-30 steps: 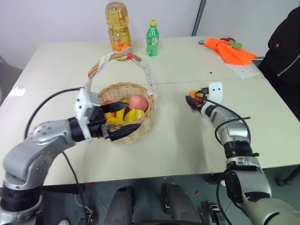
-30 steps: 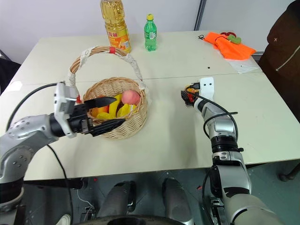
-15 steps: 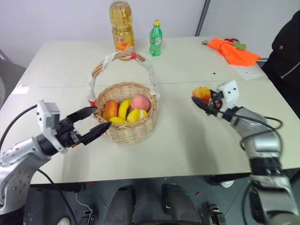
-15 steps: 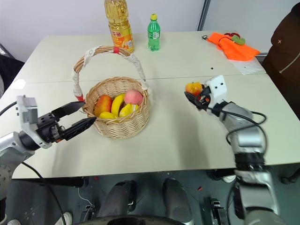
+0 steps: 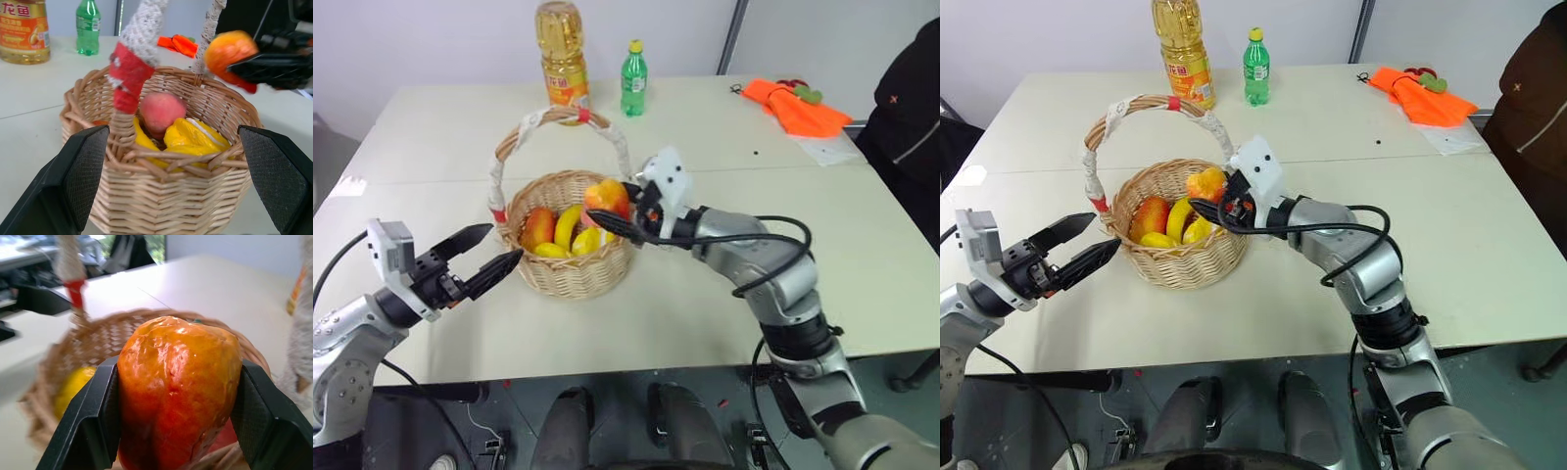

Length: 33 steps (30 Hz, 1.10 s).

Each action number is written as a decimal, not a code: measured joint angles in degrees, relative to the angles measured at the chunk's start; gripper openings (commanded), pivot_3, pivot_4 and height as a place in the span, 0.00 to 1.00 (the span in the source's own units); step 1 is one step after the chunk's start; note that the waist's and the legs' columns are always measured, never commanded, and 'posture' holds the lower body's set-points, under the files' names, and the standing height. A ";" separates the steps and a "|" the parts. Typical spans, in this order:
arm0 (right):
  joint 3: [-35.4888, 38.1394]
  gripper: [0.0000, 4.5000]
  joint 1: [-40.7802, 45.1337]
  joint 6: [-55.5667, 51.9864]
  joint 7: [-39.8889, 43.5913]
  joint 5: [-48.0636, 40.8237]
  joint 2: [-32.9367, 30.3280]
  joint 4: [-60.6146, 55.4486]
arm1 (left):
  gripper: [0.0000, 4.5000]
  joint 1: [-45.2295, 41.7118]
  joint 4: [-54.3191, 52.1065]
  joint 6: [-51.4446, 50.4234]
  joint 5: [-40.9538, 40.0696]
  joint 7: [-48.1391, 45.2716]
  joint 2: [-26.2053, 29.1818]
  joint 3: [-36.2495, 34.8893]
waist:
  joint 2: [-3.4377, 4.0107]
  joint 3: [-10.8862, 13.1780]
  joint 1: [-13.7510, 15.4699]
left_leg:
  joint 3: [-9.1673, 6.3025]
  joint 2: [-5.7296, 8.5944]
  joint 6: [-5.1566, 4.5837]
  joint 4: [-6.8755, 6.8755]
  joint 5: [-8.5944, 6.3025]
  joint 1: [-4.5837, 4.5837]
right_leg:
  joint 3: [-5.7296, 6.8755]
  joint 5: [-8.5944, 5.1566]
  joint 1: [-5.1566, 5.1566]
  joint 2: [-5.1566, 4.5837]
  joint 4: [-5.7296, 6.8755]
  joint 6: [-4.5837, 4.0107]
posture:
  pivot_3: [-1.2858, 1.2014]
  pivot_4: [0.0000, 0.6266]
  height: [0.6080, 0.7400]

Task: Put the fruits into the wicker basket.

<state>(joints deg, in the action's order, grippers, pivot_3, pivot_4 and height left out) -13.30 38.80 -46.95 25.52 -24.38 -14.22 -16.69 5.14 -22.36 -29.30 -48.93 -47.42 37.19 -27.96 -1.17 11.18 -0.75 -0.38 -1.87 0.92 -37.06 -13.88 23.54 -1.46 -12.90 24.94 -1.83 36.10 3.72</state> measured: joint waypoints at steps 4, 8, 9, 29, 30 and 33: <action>-1.19 0.98 2.59 -1.70 -1.91 1.03 4.02 2.27 | 1.00 1.24 -0.51 0.06 -0.03 -0.14 -0.02 0.02 | 0.00 0.00 -0.39 | 0.03 -0.08 0.00 0.01 0.00 -0.06 | 0.01 0.00 0.02 0.07 0.03 -0.01 | 0.52 0.24 1.00; -2.10 0.99 2.80 -1.48 -1.39 2.19 3.71 2.12 | 1.00 2.09 -1.77 0.07 -0.10 0.18 -0.08 0.02 | 0.00 0.00 -0.07 | -0.03 -0.12 0.00 0.00 0.00 -0.08 | 0.03 0.01 0.01 0.13 0.05 -0.07 | 0.52 0.24 1.00; -2.06 0.99 2.56 -1.36 -0.57 2.13 2.87 1.25 | 1.00 2.27 -2.34 0.07 -0.25 0.21 -0.09 0.02 | 0.00 0.00 -0.06 | -0.02 -0.12 0.00 0.00 0.00 -0.08 | 0.03 0.01 0.01 0.12 0.04 -0.07 | 0.52 0.24 1.00; 7.99 0.94 0.74 5.55 -0.90 1.91 1.85 9.55 | 1.00 3.01 -2.97 0.07 -1.70 -0.29 0.41 -0.93 | 0.00 0.00 -0.42 | 0.05 -0.21 0.00 0.05 0.00 -0.12 | 0.01 0.03 0.06 0.27 0.02 -0.14 | 0.52 0.24 1.00; 8.28 0.88 1.75 6.73 -1.81 2.46 3.00 11.82 | 1.00 3.00 -2.95 0.07 -1.71 -0.31 0.41 -0.93 | 0.00 0.00 -0.43 | 0.05 -0.21 0.00 0.06 0.00 -0.11 | 0.01 0.03 0.06 0.26 0.02 -0.14 | 0.52 0.24 1.00; 9.28 0.60 2.81 8.92 -3.85 3.49 5.00 16.33 | 1.00 3.09 -2.98 0.07 -1.72 -0.21 0.40 -0.94 | 0.00 0.00 -0.16 | 0.05 -0.21 0.00 0.07 0.00 -0.10 | 0.01 0.03 0.05 0.24 0.02 -0.13 | 0.52 0.24 1.00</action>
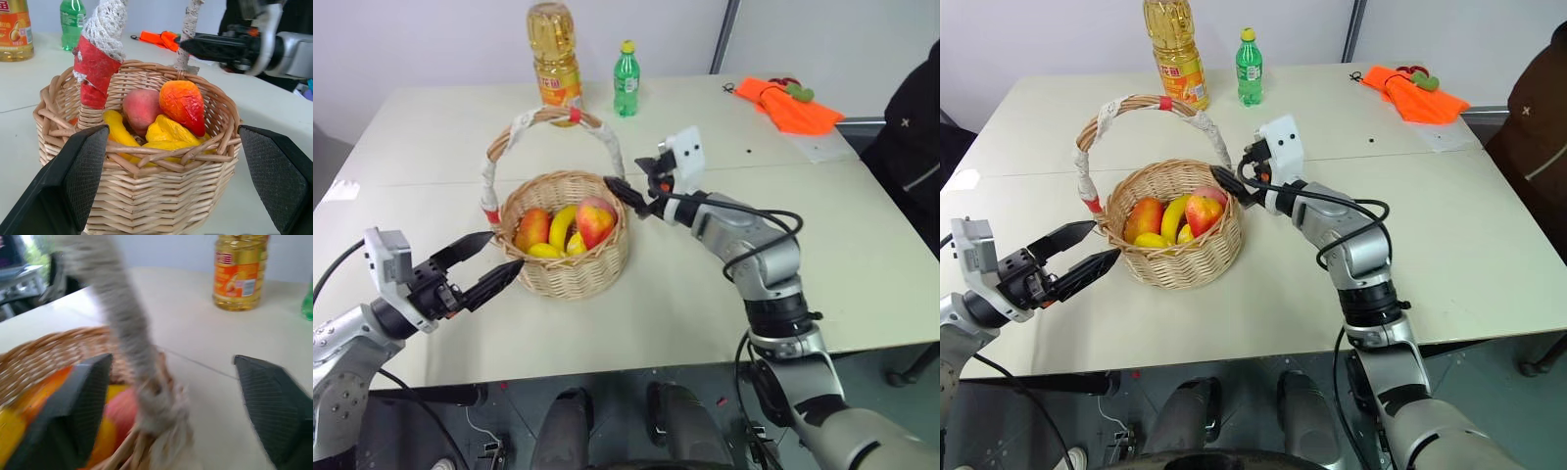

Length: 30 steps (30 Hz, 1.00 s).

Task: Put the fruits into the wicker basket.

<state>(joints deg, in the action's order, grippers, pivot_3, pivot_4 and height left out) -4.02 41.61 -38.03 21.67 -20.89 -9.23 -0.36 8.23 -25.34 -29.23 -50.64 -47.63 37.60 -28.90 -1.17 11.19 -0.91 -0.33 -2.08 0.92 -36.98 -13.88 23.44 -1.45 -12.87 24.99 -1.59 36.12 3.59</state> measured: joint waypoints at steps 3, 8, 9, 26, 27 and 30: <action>1.63 0.23 -0.07 0.46 0.04 -1.25 1.15 0.46 | 1.00 0.51 -0.38 0.00 -0.10 0.39 -0.02 -0.13 | 0.01 0.00 -0.09 | 0.01 0.00 0.00 0.00 0.00 0.01 | -0.01 0.00 0.00 -0.01 -0.01 0.00 | 0.52 0.24 1.00; 4.84 0.01 -1.75 0.46 0.09 -2.95 0.04 -2.04 | 1.00 1.43 -1.69 0.00 -0.14 0.96 -0.44 -0.17 | 0.04 0.03 -0.09 | 0.02 0.00 0.00 0.00 0.00 0.02 | -0.01 0.00 0.01 -0.02 -0.01 0.00 | 0.52 0.24 1.00; 5.21 0.01 -2.03 0.46 -0.05 -2.95 -0.50 -2.67 | 1.00 1.28 -1.96 0.00 -0.14 1.16 -0.46 -0.13 | 0.03 0.02 -0.10 | 0.01 0.00 0.00 0.00 0.00 0.02 | -0.01 0.00 0.01 -0.01 -0.01 0.00 | 0.52 0.24 1.00; 24.71 0.20 -0.80 13.20 -11.37 5.15 -19.71 17.42 | 1.00 -8.76 0.41 0.38 3.10 4.46 -4.13 9.58 | 0.10 0.06 -0.94 | 0.04 0.03 -0.02 0.05 0.00 -0.03 | -0.13 0.01 0.01 0.12 0.02 0.02 | 0.52 0.24 1.00; 24.83 0.29 -0.31 13.95 -11.49 5.17 -20.01 18.65 | 1.00 -9.17 0.51 0.40 3.44 4.77 -4.21 9.99 | 0.10 0.06 -1.10 | 0.03 0.02 -0.02 0.05 0.00 -0.02 | -0.13 0.01 0.01 0.12 0.02 0.02 | 0.52 0.24 1.00; 25.16 0.64 -0.32 15.33 -11.07 4.96 -20.75 19.12 | 1.00 -9.41 0.66 0.73 4.08 5.62 -4.32 10.09 | 0.10 0.06 -1.32 | 0.04 0.03 -0.02 0.05 0.00 -0.02 | -0.14 0.00 0.00 0.11 0.01 0.05 | 0.52 0.24 1.00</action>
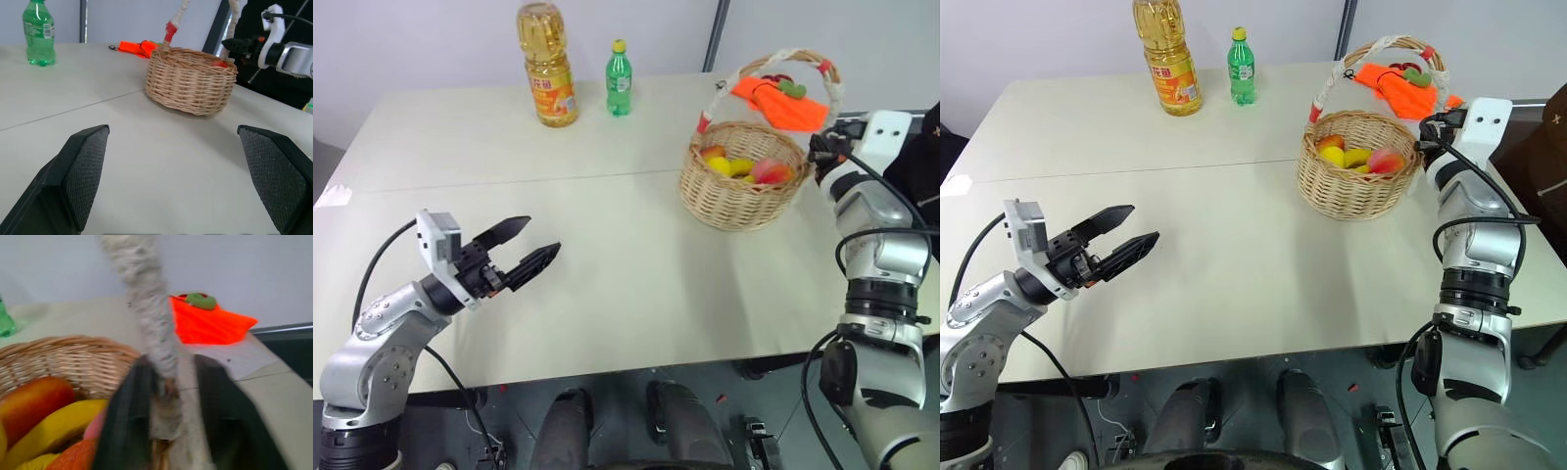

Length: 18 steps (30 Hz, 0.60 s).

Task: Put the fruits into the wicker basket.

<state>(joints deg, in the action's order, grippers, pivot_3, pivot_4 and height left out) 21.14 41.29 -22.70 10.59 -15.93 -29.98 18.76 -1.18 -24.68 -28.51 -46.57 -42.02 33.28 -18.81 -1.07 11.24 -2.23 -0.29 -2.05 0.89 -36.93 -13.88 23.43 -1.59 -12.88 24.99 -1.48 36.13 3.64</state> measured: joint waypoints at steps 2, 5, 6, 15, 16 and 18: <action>0.01 0.86 -0.75 0.57 0.78 -0.07 -0.58 -1.19 | 1.00 -0.03 0.04 0.10 0.39 0.38 0.00 0.01 | 0.00 0.00 -0.06 | 0.00 0.00 0.00 0.00 0.00 0.00 | 0.00 0.00 0.00 0.00 0.00 0.00 | 0.52 0.24 1.00; 0.20 0.86 -5.06 0.97 3.69 -1.20 -2.13 -5.47 | 1.00 0.30 0.65 0.13 1.05 1.26 0.07 -0.26 | 0.00 0.00 0.11 | -0.02 0.00 -0.01 0.00 0.00 0.00 | 0.00 -0.02 -0.02 0.00 0.00 0.03 | 0.52 0.24 1.00; 0.65 0.86 -7.06 0.96 4.89 -1.71 -2.74 -6.94 | 1.00 0.58 1.28 0.13 1.12 1.65 0.08 -0.49 | 0.00 0.00 0.25 | -0.02 0.00 -0.01 -0.01 0.00 0.00 | 0.00 -0.03 -0.03 -0.01 0.00 0.04 | 0.52 0.24 1.00; 3.76 0.86 -27.75 -0.12 25.45 -13.12 -7.55 -23.26 | 1.00 5.17 9.05 2.81 9.88 5.19 1.79 -3.47 | 0.01 -0.01 -0.16 | -0.01 -0.03 -0.02 0.00 -0.02 -0.11 | 0.00 -0.05 -0.11 0.00 0.00 0.02 | 0.52 0.24 1.00; 2.63 0.86 -29.78 -0.33 27.95 -13.87 -7.98 -25.54 | 1.00 5.44 10.27 3.59 11.39 5.79 1.78 -3.46 | 0.00 -0.01 -0.24 | -0.01 -0.04 -0.02 -0.01 -0.02 -0.11 | 0.00 -0.05 -0.10 0.00 -0.01 0.02 | 0.52 0.24 1.00; -0.65 0.86 -33.16 -0.62 32.01 -14.76 -8.36 -29.56 | 1.00 6.04 12.51 5.97 14.30 6.82 1.66 -3.50 | -0.01 -0.02 -0.28 | -0.01 -0.06 -0.02 -0.01 -0.02 -0.14 | 0.00 -0.05 -0.11 0.00 0.00 0.00 | 0.52 0.24 1.00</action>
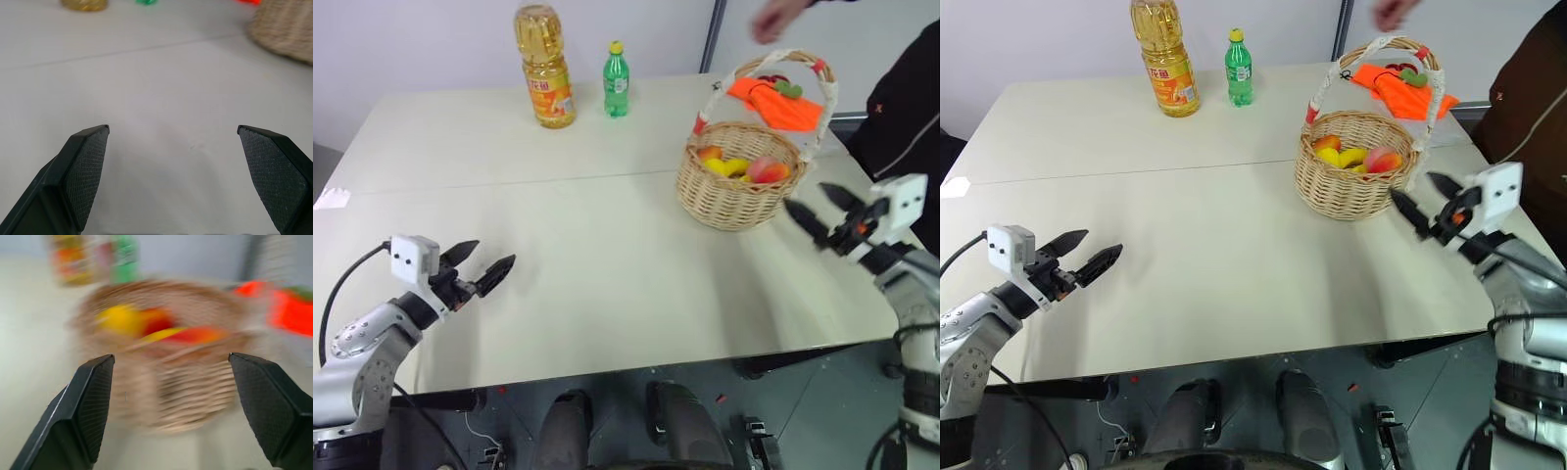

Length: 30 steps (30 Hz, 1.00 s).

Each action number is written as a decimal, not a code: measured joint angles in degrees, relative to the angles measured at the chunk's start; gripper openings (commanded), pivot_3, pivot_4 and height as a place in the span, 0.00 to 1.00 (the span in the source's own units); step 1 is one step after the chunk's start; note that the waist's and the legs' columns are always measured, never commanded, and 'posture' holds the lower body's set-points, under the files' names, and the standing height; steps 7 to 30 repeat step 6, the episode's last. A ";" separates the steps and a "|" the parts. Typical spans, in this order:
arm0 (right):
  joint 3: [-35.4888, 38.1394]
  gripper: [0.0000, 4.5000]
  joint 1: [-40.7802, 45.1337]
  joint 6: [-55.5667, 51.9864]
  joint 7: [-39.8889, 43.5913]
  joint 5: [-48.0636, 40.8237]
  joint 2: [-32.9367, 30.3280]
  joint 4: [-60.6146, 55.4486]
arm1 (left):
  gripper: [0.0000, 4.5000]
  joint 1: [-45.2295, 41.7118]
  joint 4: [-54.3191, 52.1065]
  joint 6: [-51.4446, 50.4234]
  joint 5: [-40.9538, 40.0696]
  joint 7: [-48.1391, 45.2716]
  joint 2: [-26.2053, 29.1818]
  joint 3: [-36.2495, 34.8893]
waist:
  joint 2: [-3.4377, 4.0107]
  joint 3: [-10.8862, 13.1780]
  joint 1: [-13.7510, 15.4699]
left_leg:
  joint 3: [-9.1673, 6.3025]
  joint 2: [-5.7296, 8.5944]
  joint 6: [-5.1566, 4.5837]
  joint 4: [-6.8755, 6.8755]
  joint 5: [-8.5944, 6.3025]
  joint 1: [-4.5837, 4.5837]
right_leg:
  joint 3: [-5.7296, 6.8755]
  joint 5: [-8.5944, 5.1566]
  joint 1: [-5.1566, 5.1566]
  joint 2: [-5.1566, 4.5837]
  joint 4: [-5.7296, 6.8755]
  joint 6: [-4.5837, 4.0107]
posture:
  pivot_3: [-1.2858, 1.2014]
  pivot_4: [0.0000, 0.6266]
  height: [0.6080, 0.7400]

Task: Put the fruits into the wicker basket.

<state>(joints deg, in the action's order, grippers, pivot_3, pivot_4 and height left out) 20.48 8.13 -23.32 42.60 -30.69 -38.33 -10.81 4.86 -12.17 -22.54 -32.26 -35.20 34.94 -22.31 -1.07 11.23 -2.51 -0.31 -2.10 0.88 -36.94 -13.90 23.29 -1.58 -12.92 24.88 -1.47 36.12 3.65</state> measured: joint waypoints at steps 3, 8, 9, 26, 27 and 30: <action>-4.72 0.86 -2.02 0.37 2.91 0.25 0.52 -1.94 | 1.00 1.31 2.38 3.36 2.41 0.65 -1.22 -0.58 | 0.00 0.00 0.15 | 0.02 0.01 0.01 -0.03 0.00 0.03 | 0.00 0.00 0.00 -0.05 -0.02 -0.01 | 0.52 0.24 1.00; -7.32 0.86 -2.03 1.77 3.22 1.39 1.75 -1.68 | 1.00 2.50 3.06 5.05 3.77 0.96 -1.94 -1.07 | -0.01 0.00 0.43 | 0.03 0.05 0.01 -0.04 0.00 0.07 | 0.00 0.01 0.01 -0.10 -0.04 -0.01 | 0.52 0.24 1.00; -7.32 0.86 -2.03 1.77 3.22 1.39 1.75 -1.68 | 1.00 2.50 3.06 5.05 3.77 0.96 -1.94 -1.07 | -0.01 0.00 0.43 | 0.03 0.05 0.01 -0.04 0.00 0.07 | 0.00 0.01 0.01 -0.10 -0.04 -0.01 | 0.52 0.24 1.00; -7.32 0.86 -2.03 1.77 3.22 1.39 1.75 -1.68 | 1.00 2.50 3.06 5.05 3.77 0.96 -1.94 -1.07 | -0.01 0.00 0.43 | 0.03 0.05 0.01 -0.04 0.00 0.07 | 0.00 0.01 0.01 -0.10 -0.04 -0.01 | 0.52 0.24 1.00; -7.32 0.86 -2.03 1.77 3.22 1.39 1.75 -1.68 | 1.00 2.50 3.06 5.05 3.77 0.96 -1.94 -1.07 | -0.01 0.00 0.43 | 0.03 0.05 0.01 -0.04 0.00 0.07 | 0.00 0.01 0.01 -0.10 -0.04 -0.01 | 0.52 0.24 1.00; -7.32 0.86 -2.03 1.77 3.22 1.39 1.75 -1.68 | 1.00 2.50 3.06 5.05 3.77 0.96 -1.94 -1.07 | -0.01 0.00 0.43 | 0.03 0.05 0.01 -0.04 0.00 0.07 | 0.00 0.01 0.01 -0.10 -0.04 -0.01 | 0.52 0.24 1.00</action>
